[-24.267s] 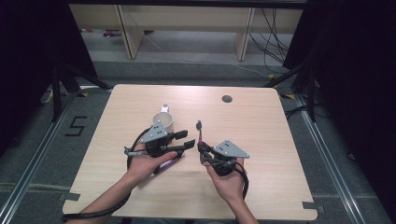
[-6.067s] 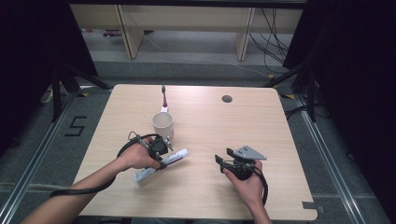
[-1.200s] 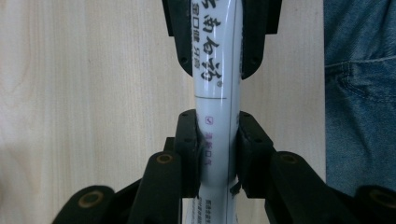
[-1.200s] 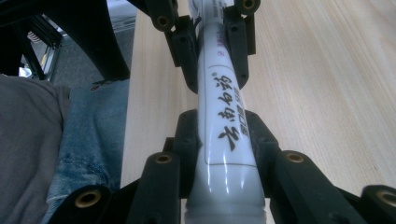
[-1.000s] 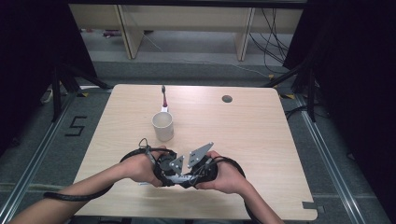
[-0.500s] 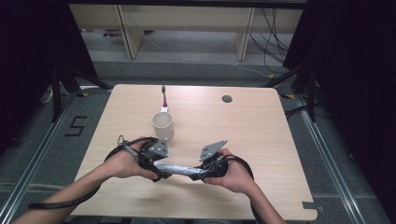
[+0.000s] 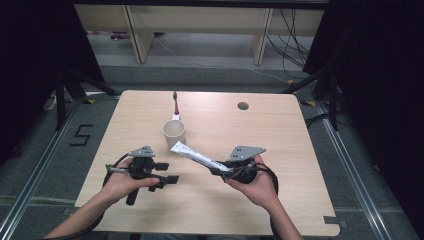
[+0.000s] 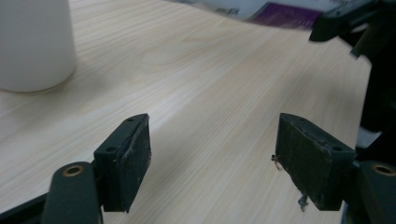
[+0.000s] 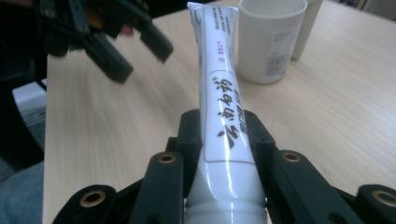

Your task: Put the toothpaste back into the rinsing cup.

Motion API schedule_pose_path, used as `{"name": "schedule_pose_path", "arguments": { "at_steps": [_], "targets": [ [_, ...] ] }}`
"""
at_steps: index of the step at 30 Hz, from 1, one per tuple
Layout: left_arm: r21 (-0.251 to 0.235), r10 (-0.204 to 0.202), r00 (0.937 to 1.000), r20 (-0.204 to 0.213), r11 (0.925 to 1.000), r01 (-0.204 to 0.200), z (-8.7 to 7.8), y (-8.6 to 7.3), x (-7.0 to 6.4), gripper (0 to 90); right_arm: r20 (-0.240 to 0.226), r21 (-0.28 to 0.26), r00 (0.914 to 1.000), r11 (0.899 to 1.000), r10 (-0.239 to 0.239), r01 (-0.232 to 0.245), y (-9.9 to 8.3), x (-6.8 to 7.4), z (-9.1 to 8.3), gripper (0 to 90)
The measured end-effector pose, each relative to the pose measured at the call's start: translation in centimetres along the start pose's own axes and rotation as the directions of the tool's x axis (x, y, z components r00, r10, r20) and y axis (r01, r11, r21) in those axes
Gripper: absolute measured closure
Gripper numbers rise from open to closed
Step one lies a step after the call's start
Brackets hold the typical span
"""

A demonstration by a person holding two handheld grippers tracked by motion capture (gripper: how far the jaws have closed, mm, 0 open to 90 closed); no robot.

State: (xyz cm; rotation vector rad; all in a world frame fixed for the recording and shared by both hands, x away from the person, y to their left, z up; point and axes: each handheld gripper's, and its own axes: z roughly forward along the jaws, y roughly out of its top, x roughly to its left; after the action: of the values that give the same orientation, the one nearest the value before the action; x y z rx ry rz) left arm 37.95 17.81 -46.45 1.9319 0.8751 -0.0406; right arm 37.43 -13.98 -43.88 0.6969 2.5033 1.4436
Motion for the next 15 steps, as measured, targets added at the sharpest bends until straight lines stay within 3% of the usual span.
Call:
{"name": "schedule_pose_path", "arguments": {
  "at_steps": [6,7,9,13,15],
  "targets": [
    [-0.091,-0.085,0.9931,0.081,0.9916,0.092,1.1,0.9,-0.7,28.1,0.006,-0.027,0.9998,1.000,-0.016,0.016,0.5,0.3,0.6,73.4],
    [-0.096,-0.093,0.9920,0.086,0.9902,0.101,1.2,1.0,-0.7,28.1,-0.002,-0.025,1.0000,1.000,0.001,-0.001,0.5,0.4,0.7,73.3],
    [-0.120,-0.114,0.9897,0.086,0.9850,0.124,1.2,1.3,-0.9,28.2,-0.002,-0.032,0.9999,0.999,-0.014,0.014,0.5,0.4,0.9,73.4],
    [-0.161,-0.127,0.9857,0.110,0.9765,0.144,1.3,1.8,-1.0,28.3,0.009,-0.043,0.9996,0.999,-0.027,0.027,0.5,0.5,0.9,73.3],
    [-0.161,-0.130,0.9841,0.121,0.9756,0.149,1.4,1.9,-1.0,28.3,0.000,-0.049,1.0000,0.999,-0.002,0.002,0.5,0.7,1.1,73.3]
  ]
}}
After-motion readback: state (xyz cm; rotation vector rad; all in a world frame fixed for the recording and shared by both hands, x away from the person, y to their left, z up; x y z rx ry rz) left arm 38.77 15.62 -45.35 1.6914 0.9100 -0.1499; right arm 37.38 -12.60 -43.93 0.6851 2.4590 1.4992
